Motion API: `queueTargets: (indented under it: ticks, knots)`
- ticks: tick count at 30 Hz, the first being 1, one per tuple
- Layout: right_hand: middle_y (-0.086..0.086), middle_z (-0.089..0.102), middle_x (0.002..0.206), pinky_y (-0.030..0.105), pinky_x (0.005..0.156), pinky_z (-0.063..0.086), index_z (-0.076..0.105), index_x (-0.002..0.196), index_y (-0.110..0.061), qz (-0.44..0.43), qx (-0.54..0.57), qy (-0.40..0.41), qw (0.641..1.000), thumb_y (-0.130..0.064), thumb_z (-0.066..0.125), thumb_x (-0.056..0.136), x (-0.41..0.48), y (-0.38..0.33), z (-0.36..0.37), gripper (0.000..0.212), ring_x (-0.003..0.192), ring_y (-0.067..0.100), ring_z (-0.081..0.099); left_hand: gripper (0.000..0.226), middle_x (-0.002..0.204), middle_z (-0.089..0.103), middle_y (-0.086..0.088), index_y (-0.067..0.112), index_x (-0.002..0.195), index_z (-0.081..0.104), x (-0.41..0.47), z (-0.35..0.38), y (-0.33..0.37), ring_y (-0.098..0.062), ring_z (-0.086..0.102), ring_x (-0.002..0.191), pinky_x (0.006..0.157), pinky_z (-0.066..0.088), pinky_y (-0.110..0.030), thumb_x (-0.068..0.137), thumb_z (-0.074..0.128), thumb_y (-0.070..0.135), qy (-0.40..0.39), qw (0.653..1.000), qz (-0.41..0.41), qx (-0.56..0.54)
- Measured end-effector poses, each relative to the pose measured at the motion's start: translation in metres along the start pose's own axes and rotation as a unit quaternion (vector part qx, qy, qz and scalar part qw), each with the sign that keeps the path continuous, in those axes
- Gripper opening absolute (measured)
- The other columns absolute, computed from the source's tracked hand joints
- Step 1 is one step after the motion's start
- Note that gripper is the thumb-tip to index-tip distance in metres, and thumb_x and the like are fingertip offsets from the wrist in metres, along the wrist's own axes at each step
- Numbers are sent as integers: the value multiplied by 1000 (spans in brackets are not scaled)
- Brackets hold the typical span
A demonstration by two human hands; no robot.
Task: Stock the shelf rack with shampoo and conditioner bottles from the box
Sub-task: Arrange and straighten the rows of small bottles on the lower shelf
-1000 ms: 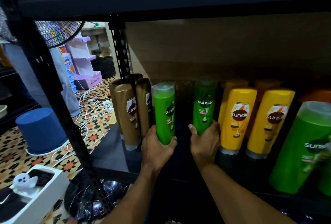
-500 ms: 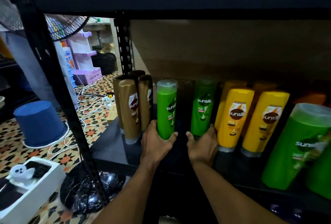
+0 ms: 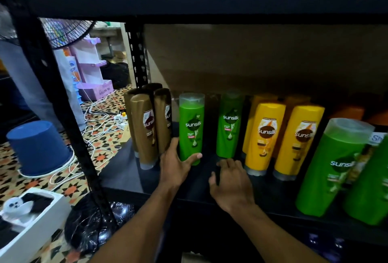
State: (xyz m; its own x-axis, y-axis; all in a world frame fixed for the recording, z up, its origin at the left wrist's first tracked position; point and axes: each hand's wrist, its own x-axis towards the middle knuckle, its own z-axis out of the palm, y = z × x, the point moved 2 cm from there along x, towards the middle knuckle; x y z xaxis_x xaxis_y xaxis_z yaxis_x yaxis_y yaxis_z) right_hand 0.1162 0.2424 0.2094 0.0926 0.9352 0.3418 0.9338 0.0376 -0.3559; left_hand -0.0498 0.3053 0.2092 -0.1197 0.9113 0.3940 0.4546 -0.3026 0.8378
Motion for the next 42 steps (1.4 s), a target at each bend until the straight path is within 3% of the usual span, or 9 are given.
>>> queueTargets:
  ticks: [2,6,10,16,21,27,33,37,42]
  knots:
    - [5,64,111,38,90,48,66,114,-14,9,28,27,999,-32,60,86,-2,1,1,34,108,26,53,62,107,73,8,32,113,61,8,4,-4,-9,70,96,85,60,-39,64,84,61,13,1000,1,3]
    - [1,60,110,34,87,49,65,112,-16,18,58,47,997,-30,59,85,-2,2,4,31,109,21,52,52,105,74,2,19,115,64,24,18,-5,-13,70,91,82,59,-32,74,90,38,0,1000,-9,16]
    - [1,61,110,33,84,49,66,109,-16,23,66,46,996,-30,57,82,0,2,8,32,107,22,55,54,109,74,0,15,121,61,35,29,-4,-13,70,93,83,59,-33,77,88,32,-17,1000,-4,12]
    - [-3,52,128,28,93,44,55,129,-21,39,59,11,997,-34,54,91,3,1,7,41,121,17,46,55,116,73,5,19,126,60,41,35,-5,-4,69,98,89,58,-27,79,87,31,-51,999,-4,1]
    - [4,53,137,31,103,41,53,139,-12,51,69,12,996,-31,57,89,3,0,7,54,127,22,47,61,117,74,4,22,125,58,40,39,-9,-13,70,104,92,59,-39,75,85,45,-67,997,-17,18]
    - [10,51,145,32,112,36,50,144,-7,69,67,-1,995,-30,54,90,0,-3,6,59,136,26,44,69,122,71,6,30,128,52,40,42,-12,-16,68,110,93,57,-44,70,71,64,-80,996,-24,33]
    - [7,34,161,27,120,22,35,155,-10,62,73,-27,995,-33,50,96,2,-3,2,65,149,20,28,60,126,69,5,26,132,51,43,43,-10,-18,66,114,96,54,-45,83,78,48,-89,995,-24,42]
    - [7,42,155,29,115,32,40,151,-9,66,68,-7,995,-31,53,93,1,-3,2,64,144,21,36,62,127,69,2,23,132,51,43,44,-10,-21,65,115,95,54,-45,83,77,50,-91,995,-18,47]
    - [3,35,158,26,115,30,33,155,-13,57,64,-16,996,-34,49,96,1,-3,0,65,145,18,32,67,121,68,3,23,126,49,41,43,-7,-18,66,108,89,56,-40,76,84,52,-82,995,-1,48]
